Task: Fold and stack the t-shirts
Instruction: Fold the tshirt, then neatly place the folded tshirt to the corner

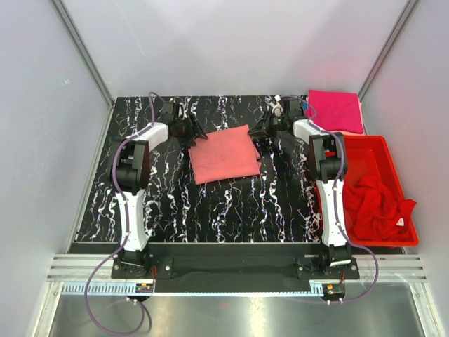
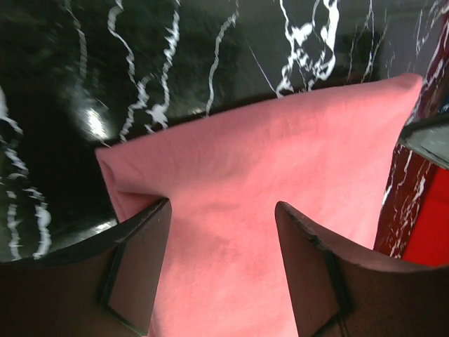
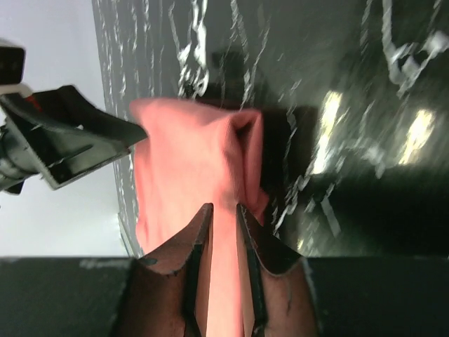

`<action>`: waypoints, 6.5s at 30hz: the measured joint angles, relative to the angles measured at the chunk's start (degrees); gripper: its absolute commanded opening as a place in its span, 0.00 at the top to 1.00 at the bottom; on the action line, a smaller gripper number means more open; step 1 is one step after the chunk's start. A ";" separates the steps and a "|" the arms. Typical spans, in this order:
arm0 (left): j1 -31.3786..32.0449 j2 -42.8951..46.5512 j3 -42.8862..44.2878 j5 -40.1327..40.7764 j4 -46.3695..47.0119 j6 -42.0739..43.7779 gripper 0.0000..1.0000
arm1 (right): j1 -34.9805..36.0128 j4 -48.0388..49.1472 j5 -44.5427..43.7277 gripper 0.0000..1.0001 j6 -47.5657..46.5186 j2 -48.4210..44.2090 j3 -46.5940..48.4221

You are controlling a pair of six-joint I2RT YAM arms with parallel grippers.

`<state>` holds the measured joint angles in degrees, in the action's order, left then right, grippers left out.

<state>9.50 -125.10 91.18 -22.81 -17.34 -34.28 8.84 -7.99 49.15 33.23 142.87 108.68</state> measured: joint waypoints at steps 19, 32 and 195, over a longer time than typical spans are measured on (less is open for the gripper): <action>1.20 11.82 -7.17 8.87 -12.70 10.10 0.32 | 1.07 -10.36 -11.10 0.36 -12.07 -15.28 -11.82; 1.86 10.58 -16.65 0.39 -3.32 7.21 0.96 | 4.57 -7.26 -13.16 0.62 -16.57 -15.96 -20.17; 4.57 20.96 -19.28 10.54 -11.23 5.51 0.30 | 11.23 -9.16 -27.52 1.00 -2.51 -37.20 -35.32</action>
<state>14.06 -104.14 71.90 -12.27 -28.58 -28.77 20.08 -17.15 21.63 30.72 105.67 73.36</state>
